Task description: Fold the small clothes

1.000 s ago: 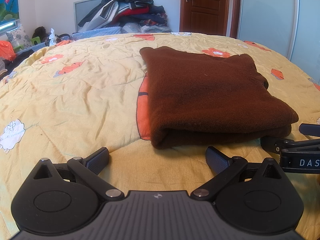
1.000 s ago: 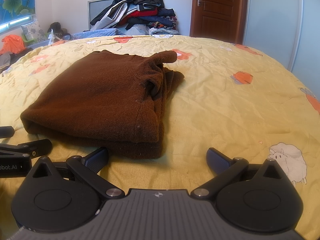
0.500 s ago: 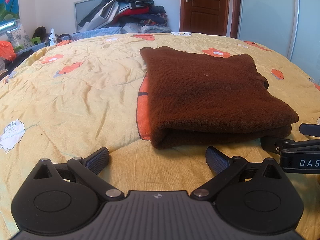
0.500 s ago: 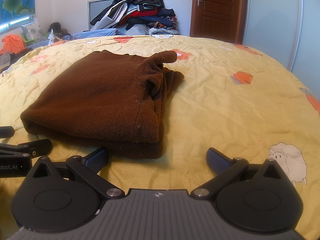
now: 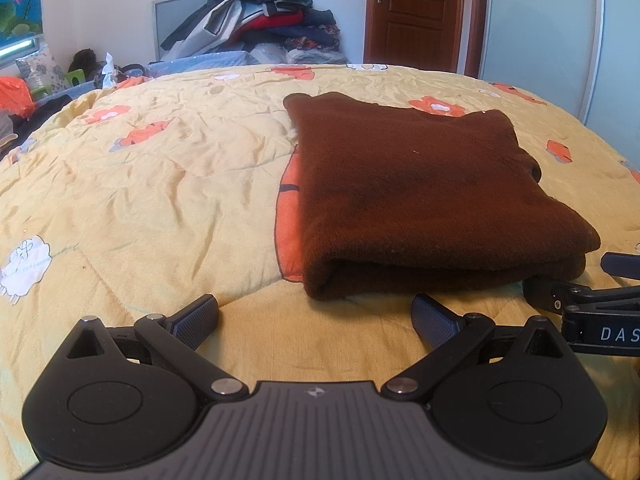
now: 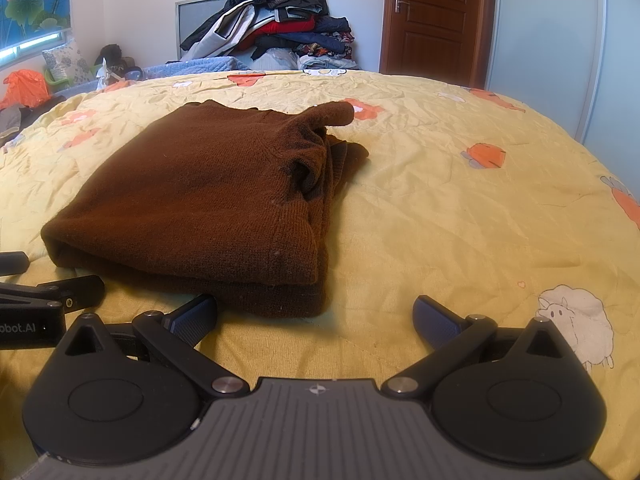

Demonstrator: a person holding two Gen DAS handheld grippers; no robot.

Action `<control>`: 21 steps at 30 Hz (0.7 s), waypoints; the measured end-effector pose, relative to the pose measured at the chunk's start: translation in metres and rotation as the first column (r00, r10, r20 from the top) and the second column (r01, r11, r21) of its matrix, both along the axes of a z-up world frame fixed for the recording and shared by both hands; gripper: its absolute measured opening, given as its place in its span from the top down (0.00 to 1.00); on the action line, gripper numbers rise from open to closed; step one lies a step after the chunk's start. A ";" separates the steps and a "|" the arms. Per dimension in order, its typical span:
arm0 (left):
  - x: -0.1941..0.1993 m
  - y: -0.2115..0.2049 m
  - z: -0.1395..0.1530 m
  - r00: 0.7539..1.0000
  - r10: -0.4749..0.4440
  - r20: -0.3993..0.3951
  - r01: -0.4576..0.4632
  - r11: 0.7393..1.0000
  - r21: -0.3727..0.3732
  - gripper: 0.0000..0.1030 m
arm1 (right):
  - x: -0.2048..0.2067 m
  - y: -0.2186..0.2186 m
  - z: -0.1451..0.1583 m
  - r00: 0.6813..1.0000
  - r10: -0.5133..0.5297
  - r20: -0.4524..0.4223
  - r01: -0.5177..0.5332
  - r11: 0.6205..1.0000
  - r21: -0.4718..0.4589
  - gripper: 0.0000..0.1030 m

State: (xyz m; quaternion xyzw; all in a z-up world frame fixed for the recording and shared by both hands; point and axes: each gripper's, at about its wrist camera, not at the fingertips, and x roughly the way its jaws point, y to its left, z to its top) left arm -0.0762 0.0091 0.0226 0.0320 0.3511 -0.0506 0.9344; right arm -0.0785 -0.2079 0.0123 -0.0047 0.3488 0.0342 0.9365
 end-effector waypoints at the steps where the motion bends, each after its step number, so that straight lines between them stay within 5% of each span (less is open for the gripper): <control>1: 0.000 0.000 0.000 1.000 0.000 0.000 0.000 1.000 0.000 0.00 | 0.000 0.000 0.000 1.000 0.000 0.000 0.000 1.000 0.000 0.00; 21: -0.004 -0.006 0.017 0.998 0.024 -0.060 -0.023 1.000 0.015 0.00 | 0.004 0.001 0.017 0.996 -0.001 -0.089 0.001 1.000 -0.001 0.00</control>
